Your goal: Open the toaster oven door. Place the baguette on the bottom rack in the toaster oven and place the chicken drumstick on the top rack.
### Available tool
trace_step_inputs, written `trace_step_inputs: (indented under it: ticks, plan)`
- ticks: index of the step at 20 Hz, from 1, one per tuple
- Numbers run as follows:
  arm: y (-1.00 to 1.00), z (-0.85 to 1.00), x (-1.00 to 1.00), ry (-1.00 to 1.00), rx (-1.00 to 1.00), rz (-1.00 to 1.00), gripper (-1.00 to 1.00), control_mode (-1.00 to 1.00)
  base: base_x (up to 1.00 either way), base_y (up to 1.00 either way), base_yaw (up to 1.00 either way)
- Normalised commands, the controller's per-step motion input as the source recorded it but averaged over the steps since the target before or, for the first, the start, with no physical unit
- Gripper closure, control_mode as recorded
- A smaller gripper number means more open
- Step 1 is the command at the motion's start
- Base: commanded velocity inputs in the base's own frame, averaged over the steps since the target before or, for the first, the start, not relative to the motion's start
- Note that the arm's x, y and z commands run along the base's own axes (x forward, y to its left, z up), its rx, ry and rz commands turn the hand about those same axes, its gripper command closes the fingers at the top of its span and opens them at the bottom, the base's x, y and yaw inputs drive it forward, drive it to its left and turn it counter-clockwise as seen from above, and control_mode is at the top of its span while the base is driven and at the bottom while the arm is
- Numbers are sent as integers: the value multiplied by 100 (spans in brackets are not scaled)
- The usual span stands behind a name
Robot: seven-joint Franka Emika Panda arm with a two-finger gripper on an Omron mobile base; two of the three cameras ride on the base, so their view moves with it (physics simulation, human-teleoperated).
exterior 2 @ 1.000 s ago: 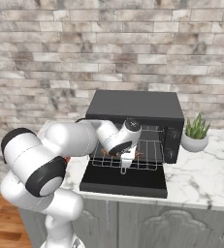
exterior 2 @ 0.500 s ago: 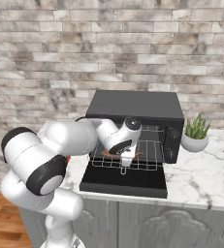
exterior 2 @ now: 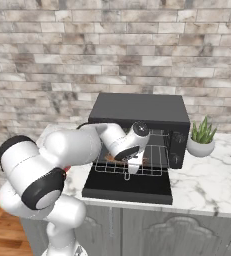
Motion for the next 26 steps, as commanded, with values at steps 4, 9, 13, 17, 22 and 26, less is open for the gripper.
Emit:
trace_step_inputs:
  ticks: [4,9,13,17,22,26]
  plan:
    - [-2,18,-33,0,0,5,-100,-100,0,0,0]
    - [-1,15,-40,0,-4,31,-100,-100,0,0,0]
    - [0,6,-48,0,-12,54,-100,-100,0,0,0]
    - [0,1,-45,0,-16,53,-100,-100,0,0,0]
    - [2,0,-37,0,-21,44,-100,-100,0,0,0]
    - [3,-2,-30,0,-22,34,-100,-100,0,0,0]
